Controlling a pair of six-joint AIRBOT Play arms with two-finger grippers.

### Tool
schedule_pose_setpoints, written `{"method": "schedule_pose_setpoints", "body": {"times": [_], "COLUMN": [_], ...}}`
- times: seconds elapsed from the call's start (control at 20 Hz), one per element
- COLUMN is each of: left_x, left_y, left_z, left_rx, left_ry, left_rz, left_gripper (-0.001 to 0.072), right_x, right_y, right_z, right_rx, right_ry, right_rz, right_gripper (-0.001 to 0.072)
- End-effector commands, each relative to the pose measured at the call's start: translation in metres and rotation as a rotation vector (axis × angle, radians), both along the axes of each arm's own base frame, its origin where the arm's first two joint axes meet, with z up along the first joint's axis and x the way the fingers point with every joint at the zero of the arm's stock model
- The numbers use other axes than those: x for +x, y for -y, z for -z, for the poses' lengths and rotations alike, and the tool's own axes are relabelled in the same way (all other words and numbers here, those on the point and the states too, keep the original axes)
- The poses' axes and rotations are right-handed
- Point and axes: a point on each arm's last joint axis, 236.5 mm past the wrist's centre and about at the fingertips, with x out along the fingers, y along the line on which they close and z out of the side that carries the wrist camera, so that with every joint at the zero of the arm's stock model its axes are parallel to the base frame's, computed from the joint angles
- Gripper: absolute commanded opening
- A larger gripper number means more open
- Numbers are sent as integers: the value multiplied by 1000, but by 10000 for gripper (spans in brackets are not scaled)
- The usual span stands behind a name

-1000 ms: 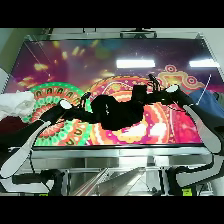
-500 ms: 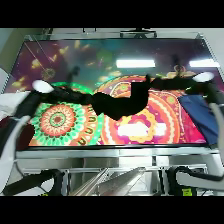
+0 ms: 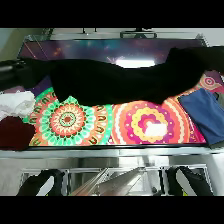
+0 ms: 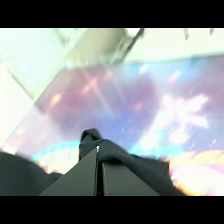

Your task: Fold the shirts.

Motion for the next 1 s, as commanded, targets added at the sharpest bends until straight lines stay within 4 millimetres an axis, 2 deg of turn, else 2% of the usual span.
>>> {"method": "schedule_pose_setpoints", "body": {"times": [0.0, 0.1, 0.2, 0.25, 0.4, 0.5, 0.55, 0.6, 0.65, 0.8, 0.9, 0.95], "left_x": [0, 18, 43, 58, 110, 139, 152, 161, 166, 159, 138, 126], "left_y": [-27, -38, -43, -42, -40, -41, -45, -51, -59, -90, -102, -99], "left_z": [29, 66, 107, 128, 193, 230, 244, 254, 258, 262, 274, 283], "left_rx": [49, 68, 96, 116, 171, 170, 161, 144, 122, 59, 38, 28], "left_ry": [-38, -92, -142, -159, -214, -298, -340, -392, -445, -613, -740, -791], "left_rz": [-87, -100, -90, -75, -46, -30, -30, -29, -28, -28, -13, 10], "left_gripper": [27, 27, 27, 27, 27, 27, 157, 483, 715, 717, 716, 715], "right_x": [-3, 16, 47, 63, 123, 150, 155, 157, 154, 132, 104, 87], "right_y": [13, 16, 18, 17, 16, 24, 31, 39, 46, 76, 95, 103], "right_z": [-14, 5, 47, 75, 194, 271, 298, 317, 325, 317, 315, 320], "right_rx": [-31, -18, -23, -35, -58, -15, 17, 46, 54, 46, 6, -16], "right_ry": [56, 0, -108, -177, -417, -572, -638, -687, -713, -747, -803, -859], "right_rz": [79, 71, 50, 35, 20, 50, 71, 85, 85, 80, 58, 53], "right_gripper": [16, 16, 16, 17, 17, 25, 159, 361, 426, 429, 429, 428]}}
